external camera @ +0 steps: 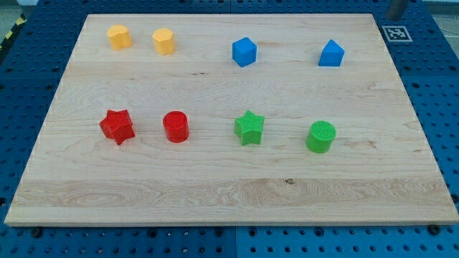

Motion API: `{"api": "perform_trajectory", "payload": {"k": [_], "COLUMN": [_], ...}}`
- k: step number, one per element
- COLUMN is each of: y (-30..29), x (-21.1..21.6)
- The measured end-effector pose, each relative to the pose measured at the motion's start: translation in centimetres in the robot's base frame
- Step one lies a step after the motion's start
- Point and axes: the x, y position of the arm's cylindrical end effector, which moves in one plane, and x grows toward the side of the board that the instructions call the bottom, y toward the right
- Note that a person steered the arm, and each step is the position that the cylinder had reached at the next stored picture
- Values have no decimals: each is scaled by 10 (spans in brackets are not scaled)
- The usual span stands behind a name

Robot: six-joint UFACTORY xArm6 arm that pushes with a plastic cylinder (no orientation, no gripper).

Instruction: Move the arm to the top of the green circle

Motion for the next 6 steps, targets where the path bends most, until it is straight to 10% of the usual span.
{"api": "perform_trajectory", "payload": {"k": [3,4,6], "y": [5,-37,-226], "x": [149,232,252]}}
